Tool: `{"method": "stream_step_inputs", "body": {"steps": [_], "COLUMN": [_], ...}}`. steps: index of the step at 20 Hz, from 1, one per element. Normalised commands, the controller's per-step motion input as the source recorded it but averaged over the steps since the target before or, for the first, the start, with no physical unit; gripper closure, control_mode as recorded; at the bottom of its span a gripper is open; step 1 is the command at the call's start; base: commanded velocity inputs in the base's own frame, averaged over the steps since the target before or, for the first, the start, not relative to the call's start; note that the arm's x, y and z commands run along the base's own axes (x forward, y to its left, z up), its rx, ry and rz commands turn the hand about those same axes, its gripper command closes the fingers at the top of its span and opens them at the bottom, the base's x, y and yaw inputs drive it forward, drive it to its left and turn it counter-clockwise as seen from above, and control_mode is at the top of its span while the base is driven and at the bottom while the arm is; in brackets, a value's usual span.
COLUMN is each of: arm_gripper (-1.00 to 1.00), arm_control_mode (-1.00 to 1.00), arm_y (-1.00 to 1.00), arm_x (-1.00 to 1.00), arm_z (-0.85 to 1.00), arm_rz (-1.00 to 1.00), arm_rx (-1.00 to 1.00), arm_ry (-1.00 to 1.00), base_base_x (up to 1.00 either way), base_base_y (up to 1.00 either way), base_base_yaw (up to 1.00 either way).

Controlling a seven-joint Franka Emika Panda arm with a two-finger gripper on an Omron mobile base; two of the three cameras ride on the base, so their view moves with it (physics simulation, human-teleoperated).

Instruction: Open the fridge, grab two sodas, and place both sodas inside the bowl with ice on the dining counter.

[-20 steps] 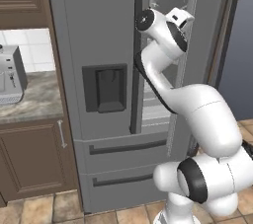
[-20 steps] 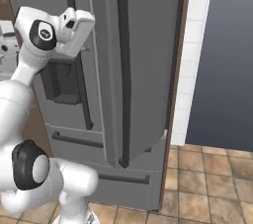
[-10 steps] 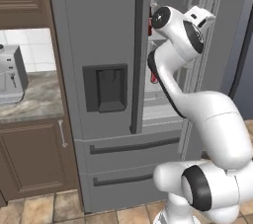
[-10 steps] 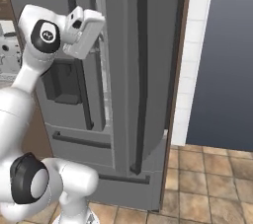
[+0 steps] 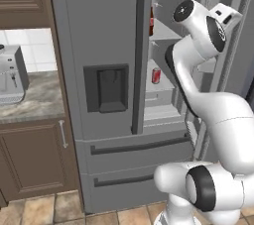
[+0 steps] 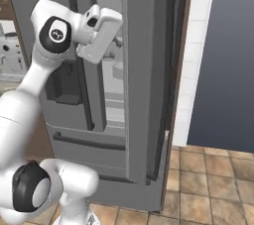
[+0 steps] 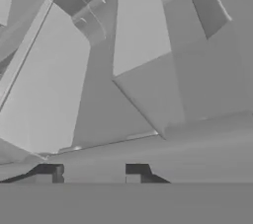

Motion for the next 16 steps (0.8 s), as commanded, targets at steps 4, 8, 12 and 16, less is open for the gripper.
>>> {"method": "stream_step_inputs", "body": {"steps": [4,8,12,16], "arm_gripper": [-1.00,-1.00,-1.00,-1.00], "arm_control_mode": [-1.00,-1.00,-1.00,-1.00], "arm_y": [-0.96,-0.97,-0.67,-0.01], "arm_x": [0.00,0.00,-0.02,-0.52], "arm_z": [0.00,0.00,0.00,-0.02], "arm_rz": [-0.09,-0.09,-0.04,0.04], "arm_rx": [0.00,0.00,0.01,0.03], "arm_ry": [0.16,0.14,0.03,-0.04], "base_base_x": [0.00,0.00,0.00,0.00], "base_base_y": [0.00,0.00,0.00,0.00], "base_base_yaw": [0.00,0.00,0.00,0.00]}}
